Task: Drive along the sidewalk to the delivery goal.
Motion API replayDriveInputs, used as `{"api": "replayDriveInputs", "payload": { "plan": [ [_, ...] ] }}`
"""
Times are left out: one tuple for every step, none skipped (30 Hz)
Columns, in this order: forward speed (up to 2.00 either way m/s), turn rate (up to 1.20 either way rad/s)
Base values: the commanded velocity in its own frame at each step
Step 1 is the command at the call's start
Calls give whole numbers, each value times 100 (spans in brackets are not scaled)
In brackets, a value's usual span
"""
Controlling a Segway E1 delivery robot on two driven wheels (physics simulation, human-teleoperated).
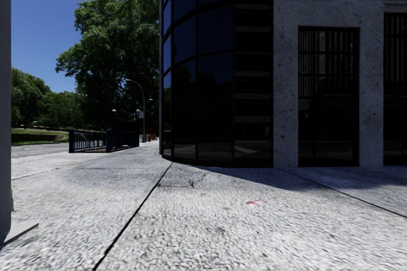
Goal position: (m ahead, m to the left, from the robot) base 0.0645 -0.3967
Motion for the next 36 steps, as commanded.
{"api": "replayDriveInputs", "payload": {
  "plan": [
    [194,0],
    [193,0],
    [193,0],
    [193,0],
    [192,0],
    [5,0],
    [0,0],
    [0,0],
    [0,0],
    [0,0],
    [0,0],
    [0,0],
    [0,0],
    [0,0],
    [0,0],
    [0,0],
    [0,0],
    [0,0],
    [0,0],
    [0,0],
    [0,0],
    [0,0],
    [0,0],
    [0,0],
    [0,0],
    [0,0],
    [0,0],
    [0,0],
    [0,0],
    [0,0],
    [0,0],
    [0,0],
    [0,0],
    [0,0],
    [0,0],
    [0,0]
  ]
}}
